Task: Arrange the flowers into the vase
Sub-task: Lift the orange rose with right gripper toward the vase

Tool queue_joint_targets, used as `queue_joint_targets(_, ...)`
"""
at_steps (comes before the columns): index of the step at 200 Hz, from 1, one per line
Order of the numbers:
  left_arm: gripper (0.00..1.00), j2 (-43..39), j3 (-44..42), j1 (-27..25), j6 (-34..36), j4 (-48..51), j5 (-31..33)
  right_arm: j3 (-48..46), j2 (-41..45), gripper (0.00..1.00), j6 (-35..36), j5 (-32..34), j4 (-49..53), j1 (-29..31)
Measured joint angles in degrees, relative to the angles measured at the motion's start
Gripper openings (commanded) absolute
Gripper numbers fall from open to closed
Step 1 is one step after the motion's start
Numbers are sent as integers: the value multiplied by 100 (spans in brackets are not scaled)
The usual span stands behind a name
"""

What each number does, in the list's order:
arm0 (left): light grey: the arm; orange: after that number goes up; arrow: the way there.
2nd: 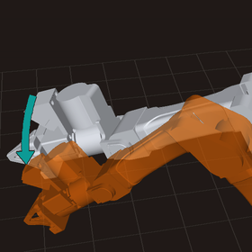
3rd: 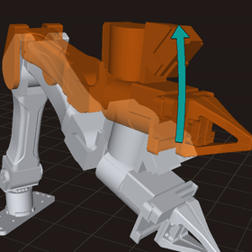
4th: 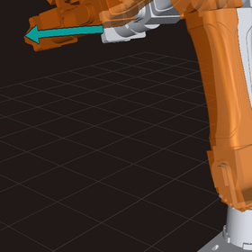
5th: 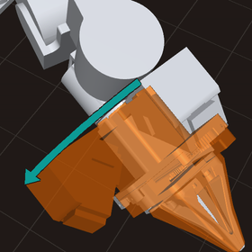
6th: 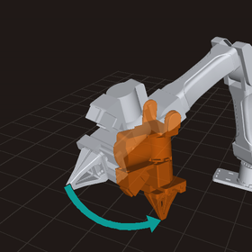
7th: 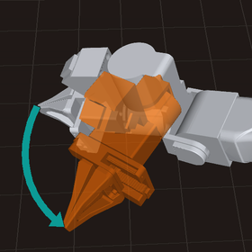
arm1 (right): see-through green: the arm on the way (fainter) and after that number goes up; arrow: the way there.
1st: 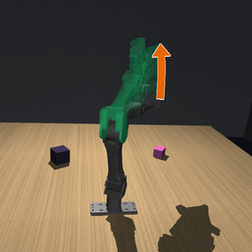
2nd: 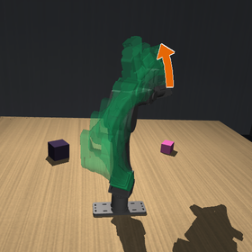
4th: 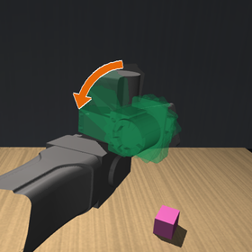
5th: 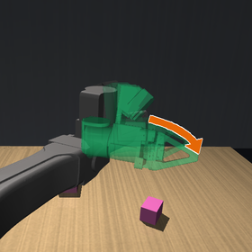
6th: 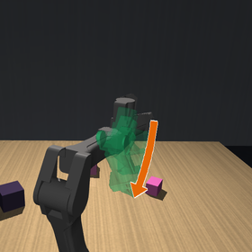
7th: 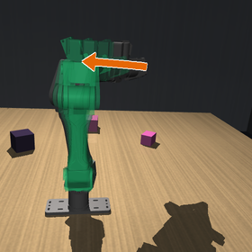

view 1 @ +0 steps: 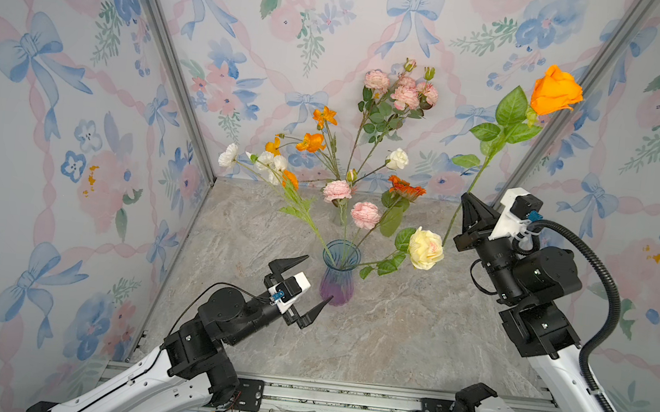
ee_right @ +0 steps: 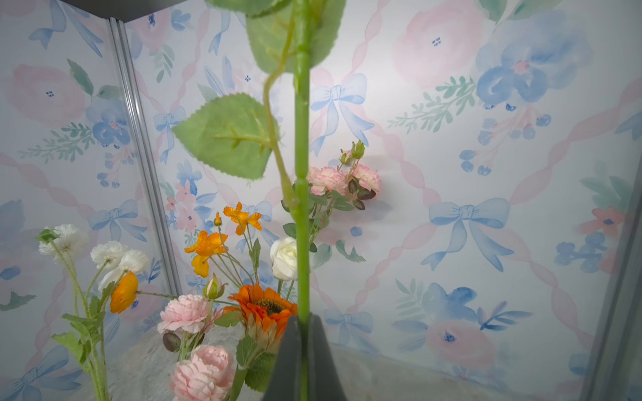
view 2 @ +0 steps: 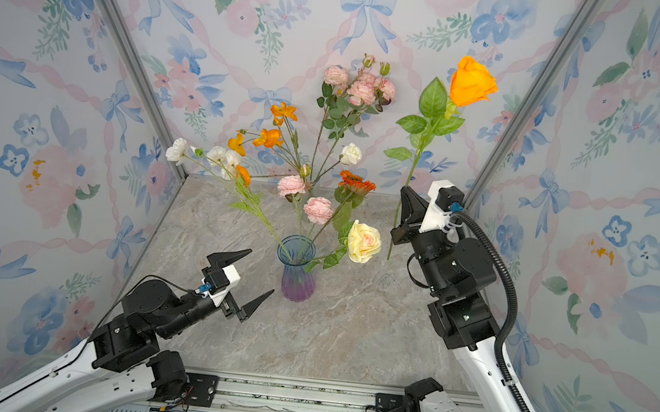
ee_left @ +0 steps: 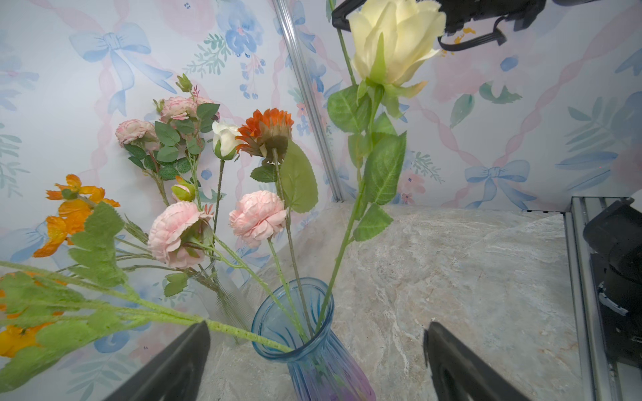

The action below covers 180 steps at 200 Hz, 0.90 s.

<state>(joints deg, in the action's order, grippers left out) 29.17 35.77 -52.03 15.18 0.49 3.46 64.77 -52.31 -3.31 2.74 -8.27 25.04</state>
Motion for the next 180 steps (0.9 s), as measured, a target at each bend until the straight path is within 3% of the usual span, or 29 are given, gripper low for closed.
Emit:
queue_joint_targets(70,98,66,0,0,-9,7,20,785,-446,0,-59,-334,-509,439)
queue_joint_targets(180,98,87,0,33,-13,7,17,802,-1364,0,-1226,-981,-1652,752)
